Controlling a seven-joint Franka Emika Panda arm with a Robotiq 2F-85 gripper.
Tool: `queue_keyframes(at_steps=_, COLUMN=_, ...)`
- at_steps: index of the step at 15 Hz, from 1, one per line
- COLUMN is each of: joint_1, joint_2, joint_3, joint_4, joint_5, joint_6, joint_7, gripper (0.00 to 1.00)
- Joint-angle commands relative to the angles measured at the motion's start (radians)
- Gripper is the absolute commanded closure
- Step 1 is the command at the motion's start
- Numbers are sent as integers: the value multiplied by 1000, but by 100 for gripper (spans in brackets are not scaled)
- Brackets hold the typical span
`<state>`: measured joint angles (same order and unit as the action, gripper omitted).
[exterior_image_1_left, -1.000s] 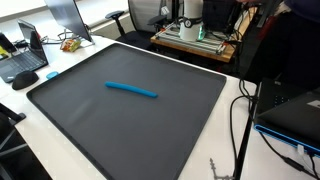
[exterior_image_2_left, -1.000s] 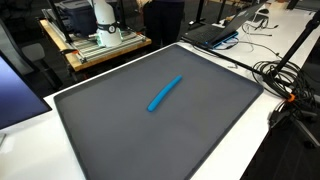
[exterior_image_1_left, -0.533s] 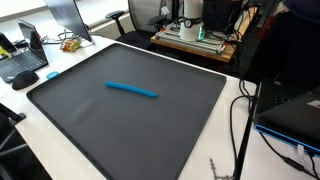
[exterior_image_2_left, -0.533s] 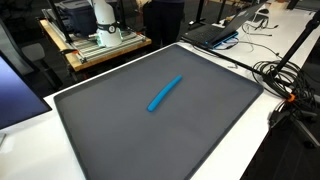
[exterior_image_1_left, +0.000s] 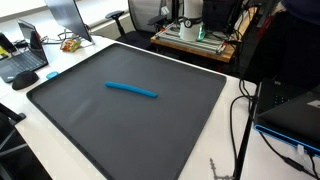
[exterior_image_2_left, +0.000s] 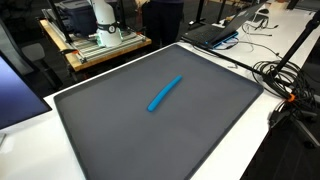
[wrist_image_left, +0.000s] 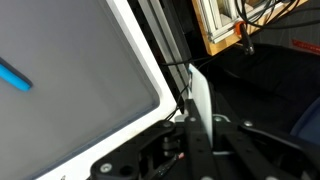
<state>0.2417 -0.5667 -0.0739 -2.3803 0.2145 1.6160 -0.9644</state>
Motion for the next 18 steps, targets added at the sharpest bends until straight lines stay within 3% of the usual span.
queue_keyframes(at_steps=1, joint_1=-31, joint_2=-33, joint_3=-7, joint_4=-16, joint_5=11, joint_6=-21, joint_7=-30, gripper=99)
queue_keyframes(at_steps=6, joint_1=-127, joint_2=19, joint_3=-38, joint_4=14, joint_5=-42, joint_6=6, joint_7=29, gripper=99)
queue_keyframes(at_steps=9, joint_1=-180, joint_2=98, joint_3=-37, joint_4=75, joint_5=-42, joint_6=53, joint_7=137, gripper=99)
queue_keyframes(at_steps=13, joint_1=-182, joint_2=182, joint_3=34, joint_4=136, joint_5=-33, joint_6=164, joint_7=409, gripper=99)
queue_keyframes(at_steps=18, joint_1=-166, joint_2=279, joint_3=171, joint_4=179, joint_5=-128, joint_6=285, joint_7=799, gripper=99)
